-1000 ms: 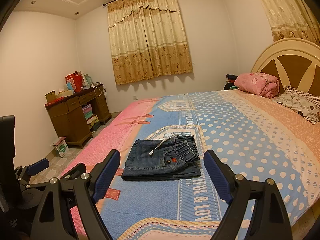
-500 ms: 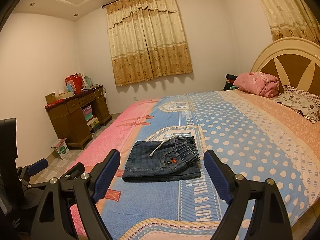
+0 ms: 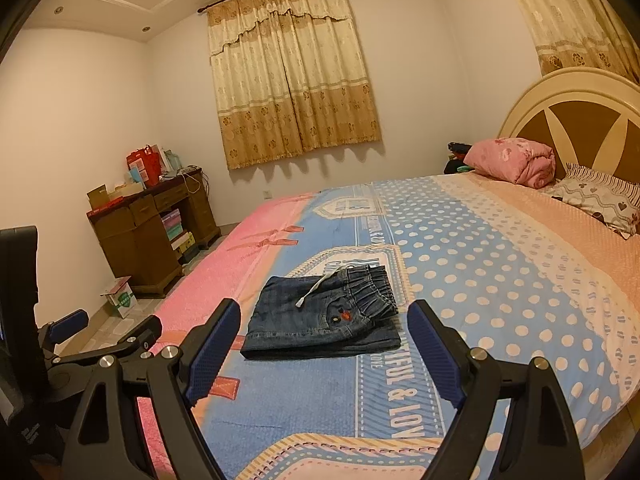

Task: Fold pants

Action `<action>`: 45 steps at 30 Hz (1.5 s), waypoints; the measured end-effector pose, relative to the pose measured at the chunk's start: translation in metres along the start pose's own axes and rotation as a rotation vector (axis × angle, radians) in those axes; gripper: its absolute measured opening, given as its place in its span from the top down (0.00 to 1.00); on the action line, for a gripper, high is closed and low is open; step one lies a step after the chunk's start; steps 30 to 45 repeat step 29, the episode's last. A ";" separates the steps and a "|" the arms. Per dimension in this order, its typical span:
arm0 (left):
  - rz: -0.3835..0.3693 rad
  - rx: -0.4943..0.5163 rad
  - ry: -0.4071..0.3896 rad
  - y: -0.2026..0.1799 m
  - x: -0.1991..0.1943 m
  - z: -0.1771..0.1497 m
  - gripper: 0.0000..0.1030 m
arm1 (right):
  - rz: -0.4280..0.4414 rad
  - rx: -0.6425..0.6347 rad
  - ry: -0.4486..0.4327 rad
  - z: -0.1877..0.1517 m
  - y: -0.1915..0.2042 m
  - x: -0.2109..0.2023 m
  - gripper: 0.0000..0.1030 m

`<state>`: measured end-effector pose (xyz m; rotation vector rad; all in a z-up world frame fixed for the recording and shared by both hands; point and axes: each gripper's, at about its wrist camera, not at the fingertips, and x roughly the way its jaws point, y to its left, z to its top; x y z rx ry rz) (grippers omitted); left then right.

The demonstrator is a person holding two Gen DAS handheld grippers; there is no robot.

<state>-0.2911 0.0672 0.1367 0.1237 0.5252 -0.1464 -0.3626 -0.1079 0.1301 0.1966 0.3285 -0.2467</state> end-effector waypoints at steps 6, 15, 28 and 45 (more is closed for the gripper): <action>0.008 -0.002 0.007 -0.003 0.003 0.000 0.00 | -0.003 0.006 0.004 -0.003 -0.002 0.002 0.16; 0.020 -0.003 0.012 -0.004 0.005 -0.001 0.00 | -0.001 0.008 0.002 -0.002 -0.003 0.001 0.16; -0.007 0.006 0.011 -0.003 0.010 0.000 0.00 | -0.003 0.010 0.008 -0.005 -0.004 0.005 0.16; -0.008 0.006 0.014 -0.003 0.010 0.000 0.00 | -0.003 0.011 0.007 -0.005 -0.005 0.004 0.16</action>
